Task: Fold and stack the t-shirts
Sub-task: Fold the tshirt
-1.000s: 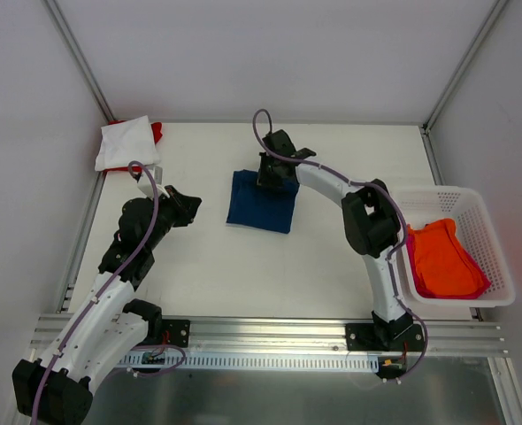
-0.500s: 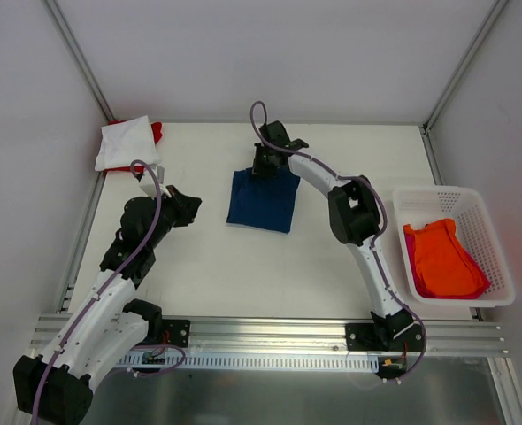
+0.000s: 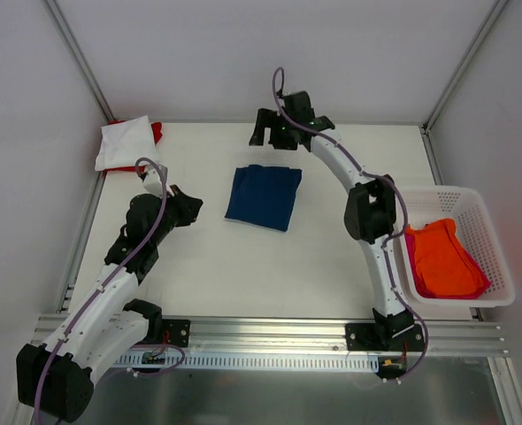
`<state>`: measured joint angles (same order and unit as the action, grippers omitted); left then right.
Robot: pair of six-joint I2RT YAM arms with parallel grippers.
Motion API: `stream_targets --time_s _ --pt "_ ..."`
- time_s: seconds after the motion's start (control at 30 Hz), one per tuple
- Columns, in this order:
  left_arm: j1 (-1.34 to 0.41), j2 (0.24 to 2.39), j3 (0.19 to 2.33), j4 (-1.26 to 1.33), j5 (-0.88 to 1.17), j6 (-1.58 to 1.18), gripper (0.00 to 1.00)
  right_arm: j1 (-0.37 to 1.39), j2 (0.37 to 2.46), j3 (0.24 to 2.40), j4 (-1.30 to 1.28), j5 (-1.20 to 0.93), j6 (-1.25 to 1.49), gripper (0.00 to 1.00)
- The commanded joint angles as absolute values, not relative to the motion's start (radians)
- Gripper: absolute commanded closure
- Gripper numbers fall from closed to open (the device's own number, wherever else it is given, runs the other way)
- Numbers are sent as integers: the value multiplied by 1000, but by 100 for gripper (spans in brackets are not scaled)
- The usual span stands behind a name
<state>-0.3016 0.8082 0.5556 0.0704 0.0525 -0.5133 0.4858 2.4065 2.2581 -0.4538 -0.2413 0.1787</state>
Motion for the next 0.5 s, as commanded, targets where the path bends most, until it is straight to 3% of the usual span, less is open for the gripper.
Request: stream_targets --time_s 0.0,0.13,0.2,0.27,0.3,0.33,0.37,0.47 --pt "-310 769 534 113 97 -541 92 468 2159 2356 -480 -253 92 0" --pt "-310 732 519 114 115 -549 91 468 2032 2301 -528 -250 80 1" --pt "-311 732 514 112 95 -529 87 477 1961 2166 -534 -230 80 0" --pt "-310 752 531 100 78 -494 60 486 1832 1979 -537 -174 74 1" --pt "-310 784 540 95 71 -486 39 498 1781 1901 -534 -125 81 1" --pt "-310 808 561 92 74 -477 5 505 1670 1817 -519 -103 86 1" --pt "-310 831 572 91 75 -465 1 512 1611 1632 -494 -89 93 1" --pt "-258 960 600 130 185 -486 1 526 1376 1363 -384 -64 156 1"
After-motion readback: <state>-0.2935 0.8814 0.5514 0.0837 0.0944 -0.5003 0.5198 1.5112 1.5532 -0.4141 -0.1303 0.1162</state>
